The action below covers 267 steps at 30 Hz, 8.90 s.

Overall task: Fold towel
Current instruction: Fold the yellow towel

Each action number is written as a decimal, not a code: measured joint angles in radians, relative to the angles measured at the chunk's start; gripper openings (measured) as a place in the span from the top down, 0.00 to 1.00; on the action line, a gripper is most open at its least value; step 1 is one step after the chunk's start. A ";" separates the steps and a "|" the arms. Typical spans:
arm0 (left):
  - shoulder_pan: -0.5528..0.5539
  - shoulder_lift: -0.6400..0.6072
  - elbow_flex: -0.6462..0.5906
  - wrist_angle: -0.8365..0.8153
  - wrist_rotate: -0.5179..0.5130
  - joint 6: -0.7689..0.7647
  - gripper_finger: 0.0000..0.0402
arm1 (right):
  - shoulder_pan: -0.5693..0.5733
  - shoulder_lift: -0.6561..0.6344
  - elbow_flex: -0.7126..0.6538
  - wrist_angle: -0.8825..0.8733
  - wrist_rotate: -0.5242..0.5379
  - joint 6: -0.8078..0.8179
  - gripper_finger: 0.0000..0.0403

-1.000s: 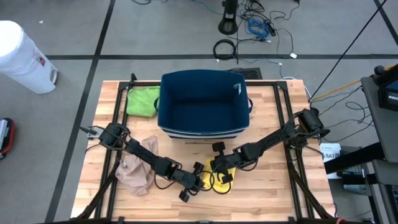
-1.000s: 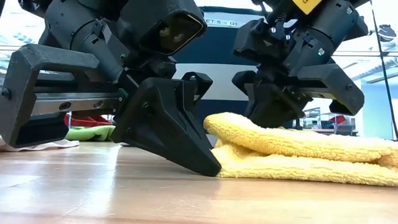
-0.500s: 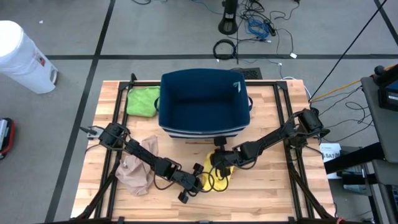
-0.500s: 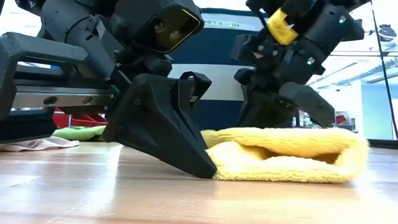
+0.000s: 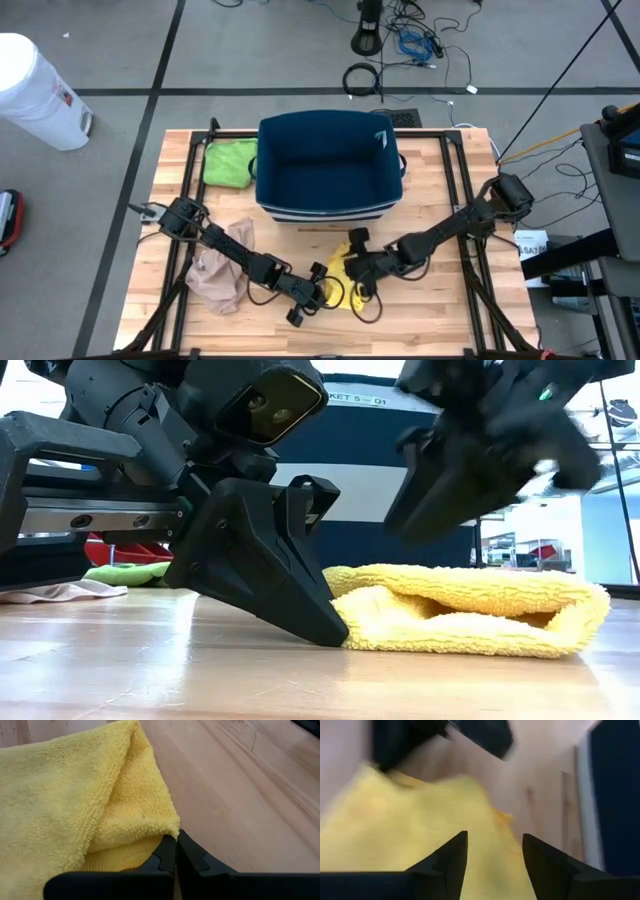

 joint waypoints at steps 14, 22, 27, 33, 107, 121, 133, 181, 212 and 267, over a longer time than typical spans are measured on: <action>0.002 -0.001 -0.001 0.006 -0.005 -0.008 0.99 | 0.107 0.110 0.001 0.203 0.049 0.112 0.64; 0.003 -0.001 -0.001 0.006 -0.007 -0.027 0.99 | 0.108 0.133 0.001 0.286 0.022 0.117 0.65; 0.004 -0.002 -0.001 0.007 -0.023 -0.032 0.99 | 0.108 0.164 0.001 0.286 0.022 0.143 0.65; 0.004 -0.002 -0.001 0.008 -0.026 -0.043 0.99 | 0.112 0.201 0.000 0.276 0.040 0.151 0.65; 0.019 -0.003 0.000 0.001 -0.045 -0.077 0.99 | 0.228 0.157 0.003 0.326 -0.040 0.058 1.00; 0.019 -0.003 -0.001 0.006 -0.046 -0.077 0.99 | 0.216 0.170 0.001 0.295 -0.087 0.116 0.99; 0.020 -0.003 0.000 0.016 -0.047 -0.087 0.99 | 0.180 0.239 0.001 0.369 -0.187 0.076 0.99; 0.002 -0.190 0.001 -0.239 -0.233 -0.109 0.75 | 0.300 0.086 0.001 0.041 -0.110 0.169 0.62; -0.024 -0.190 0.001 -0.158 -0.230 -0.073 0.75 | 0.304 -0.194 0.003 0.217 -0.286 0.099 1.00; 0.010 -0.190 0.001 -0.241 -0.230 -0.133 0.75 | 0.205 -0.146 -0.029 -0.076 -0.385 0.230 0.48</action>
